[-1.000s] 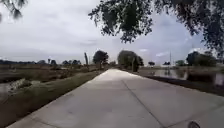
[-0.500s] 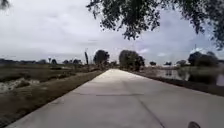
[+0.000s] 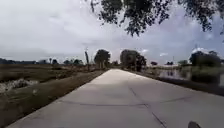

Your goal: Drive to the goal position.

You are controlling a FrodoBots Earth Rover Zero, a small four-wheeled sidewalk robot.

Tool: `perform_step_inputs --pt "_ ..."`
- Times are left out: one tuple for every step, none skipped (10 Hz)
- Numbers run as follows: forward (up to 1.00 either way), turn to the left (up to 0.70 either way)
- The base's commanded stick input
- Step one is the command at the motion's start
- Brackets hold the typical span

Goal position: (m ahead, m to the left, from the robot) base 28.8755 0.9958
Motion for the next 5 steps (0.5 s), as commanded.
perform_step_inputs --pt "1.00 0.00" --pt "1.00 0.00" --pt "1.00 0.00" --pt "1.00 0.00" --pt "1.00 0.00"
